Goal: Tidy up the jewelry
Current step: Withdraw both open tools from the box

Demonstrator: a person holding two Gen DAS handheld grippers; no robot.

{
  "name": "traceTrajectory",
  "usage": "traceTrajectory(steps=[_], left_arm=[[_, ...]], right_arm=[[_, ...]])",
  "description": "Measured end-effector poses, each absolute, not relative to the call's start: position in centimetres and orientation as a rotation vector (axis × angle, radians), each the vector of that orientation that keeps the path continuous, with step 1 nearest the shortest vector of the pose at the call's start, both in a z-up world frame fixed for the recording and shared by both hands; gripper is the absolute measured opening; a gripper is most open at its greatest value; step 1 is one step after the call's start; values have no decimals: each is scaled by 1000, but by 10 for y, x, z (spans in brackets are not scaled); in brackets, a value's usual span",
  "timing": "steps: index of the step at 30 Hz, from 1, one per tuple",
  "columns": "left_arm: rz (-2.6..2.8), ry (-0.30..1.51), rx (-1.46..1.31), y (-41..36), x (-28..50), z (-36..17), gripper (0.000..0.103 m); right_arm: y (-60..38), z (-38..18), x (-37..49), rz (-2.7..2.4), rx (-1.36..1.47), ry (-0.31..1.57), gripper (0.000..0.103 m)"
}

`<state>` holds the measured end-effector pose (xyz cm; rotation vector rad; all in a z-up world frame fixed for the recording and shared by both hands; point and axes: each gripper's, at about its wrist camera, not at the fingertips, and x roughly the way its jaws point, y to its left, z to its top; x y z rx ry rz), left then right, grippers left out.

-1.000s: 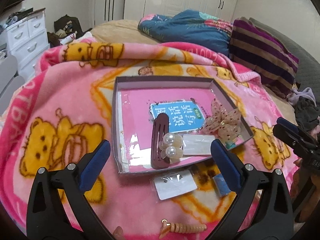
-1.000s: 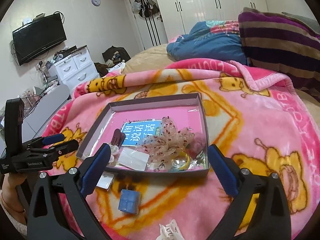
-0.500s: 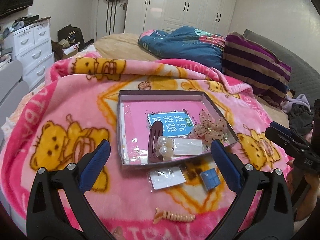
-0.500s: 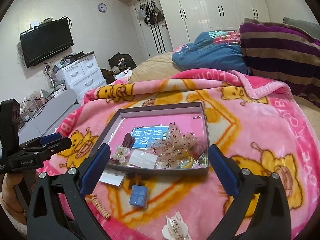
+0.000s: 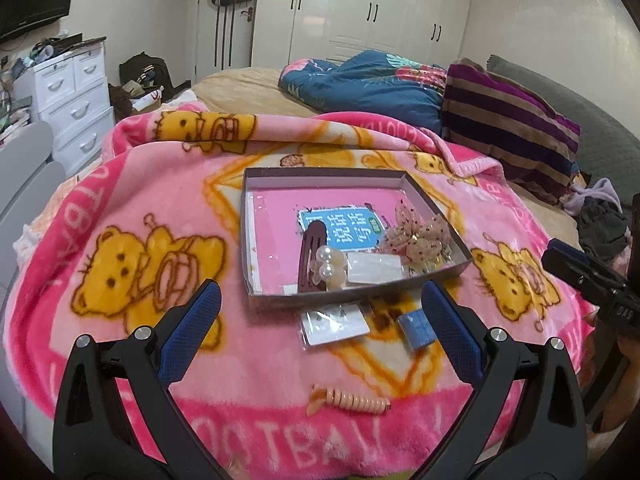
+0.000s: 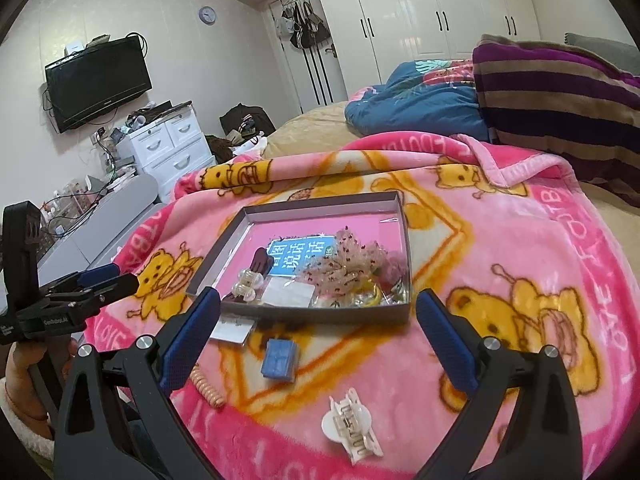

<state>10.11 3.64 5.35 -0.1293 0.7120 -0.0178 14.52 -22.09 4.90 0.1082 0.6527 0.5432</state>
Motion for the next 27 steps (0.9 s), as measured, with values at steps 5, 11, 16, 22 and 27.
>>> traceTrajectory(steps=[5, 11, 16, 22, 27], left_arm=[[-30, 720, -109, 28, 93, 48, 94], [-47, 738, -92, 20, 85, 41, 94], [-54, 748, -77, 14, 80, 38, 94], [-62, 756, -57, 8, 76, 36, 94], [-64, 769, -41, 4, 73, 31, 94]], right_arm=[[-227, 48, 136, 547, 105, 652, 98], [-232, 46, 127, 545, 104, 653, 98], [-235, 42, 119, 549, 100, 659, 98], [-237, 38, 112, 552, 87, 671, 98], [-238, 32, 106, 550, 72, 687, 98]])
